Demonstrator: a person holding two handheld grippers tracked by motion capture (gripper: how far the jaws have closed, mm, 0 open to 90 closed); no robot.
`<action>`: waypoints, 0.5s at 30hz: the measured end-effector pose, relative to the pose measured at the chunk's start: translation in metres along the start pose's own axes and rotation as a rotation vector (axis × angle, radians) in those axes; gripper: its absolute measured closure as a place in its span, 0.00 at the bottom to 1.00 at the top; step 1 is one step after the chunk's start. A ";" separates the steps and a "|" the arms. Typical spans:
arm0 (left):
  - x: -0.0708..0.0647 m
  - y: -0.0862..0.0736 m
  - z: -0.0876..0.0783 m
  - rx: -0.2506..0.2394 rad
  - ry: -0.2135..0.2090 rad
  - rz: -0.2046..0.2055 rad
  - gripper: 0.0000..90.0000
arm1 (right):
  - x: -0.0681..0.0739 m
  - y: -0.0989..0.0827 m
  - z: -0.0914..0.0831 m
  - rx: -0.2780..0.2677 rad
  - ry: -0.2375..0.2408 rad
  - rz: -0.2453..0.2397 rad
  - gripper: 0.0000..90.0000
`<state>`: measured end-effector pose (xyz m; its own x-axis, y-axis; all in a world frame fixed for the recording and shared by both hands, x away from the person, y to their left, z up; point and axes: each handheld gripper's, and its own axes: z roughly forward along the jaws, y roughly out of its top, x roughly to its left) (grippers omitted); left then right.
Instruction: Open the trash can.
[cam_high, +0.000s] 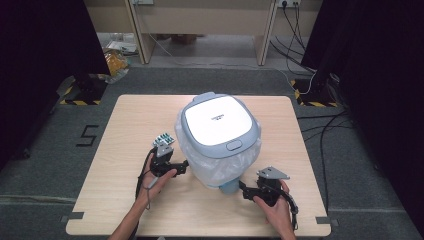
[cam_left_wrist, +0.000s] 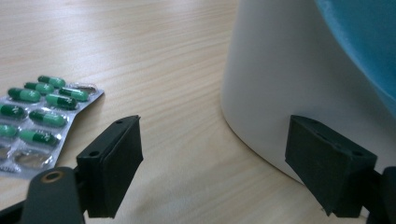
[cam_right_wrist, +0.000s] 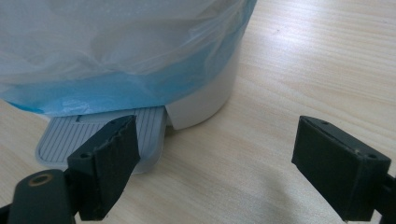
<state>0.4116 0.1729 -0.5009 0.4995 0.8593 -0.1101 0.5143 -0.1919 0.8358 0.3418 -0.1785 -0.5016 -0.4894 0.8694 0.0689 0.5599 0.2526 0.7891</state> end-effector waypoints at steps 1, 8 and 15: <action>0.000 0.002 0.003 0.002 -0.003 -0.004 0.20 | 0.000 0.000 0.000 -0.002 -0.002 0.002 0.17; -0.001 0.009 0.013 0.003 -0.009 -0.007 0.22 | 0.004 0.000 -0.016 -0.016 -0.011 0.005 0.19; 0.000 0.017 0.023 0.013 -0.010 0.007 0.22 | 0.018 -0.002 -0.028 -0.021 0.038 -0.070 0.19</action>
<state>0.4359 0.1585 -0.4989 0.5100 0.8532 -0.1093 0.5196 -0.2043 0.8296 0.3133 -0.1754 -0.4848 -0.5524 0.8328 0.0362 0.5097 0.3030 0.8053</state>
